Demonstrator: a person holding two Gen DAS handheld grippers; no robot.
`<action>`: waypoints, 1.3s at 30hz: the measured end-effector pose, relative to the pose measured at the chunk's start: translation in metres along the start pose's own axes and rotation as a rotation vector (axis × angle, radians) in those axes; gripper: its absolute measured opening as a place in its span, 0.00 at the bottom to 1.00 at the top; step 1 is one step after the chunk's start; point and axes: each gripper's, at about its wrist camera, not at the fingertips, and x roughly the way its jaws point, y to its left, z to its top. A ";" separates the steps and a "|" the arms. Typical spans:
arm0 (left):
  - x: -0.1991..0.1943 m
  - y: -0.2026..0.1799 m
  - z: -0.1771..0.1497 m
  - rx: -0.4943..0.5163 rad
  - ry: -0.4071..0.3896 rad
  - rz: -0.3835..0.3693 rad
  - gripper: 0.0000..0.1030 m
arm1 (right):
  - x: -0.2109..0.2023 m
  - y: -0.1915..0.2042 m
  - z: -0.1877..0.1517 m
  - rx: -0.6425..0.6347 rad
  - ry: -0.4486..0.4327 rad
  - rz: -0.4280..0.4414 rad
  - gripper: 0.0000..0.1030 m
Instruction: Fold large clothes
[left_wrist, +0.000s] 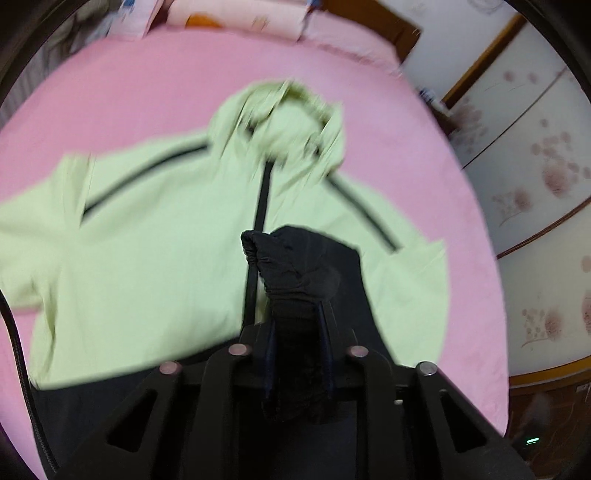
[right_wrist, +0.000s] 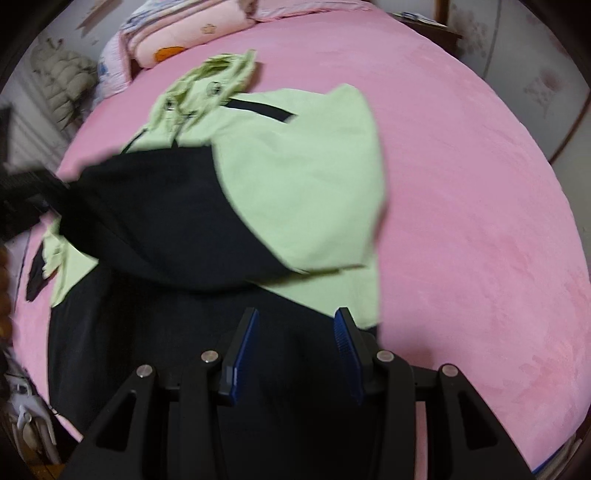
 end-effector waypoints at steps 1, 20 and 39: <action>-0.006 -0.004 0.010 0.008 -0.019 -0.009 0.08 | 0.003 -0.005 0.000 0.006 0.001 -0.011 0.42; -0.033 0.005 0.087 0.050 -0.209 0.079 0.08 | 0.082 0.002 0.083 -0.025 -0.074 -0.100 0.41; 0.105 0.108 0.058 -0.001 0.013 0.383 0.12 | 0.065 -0.030 0.063 0.075 -0.042 -0.137 0.39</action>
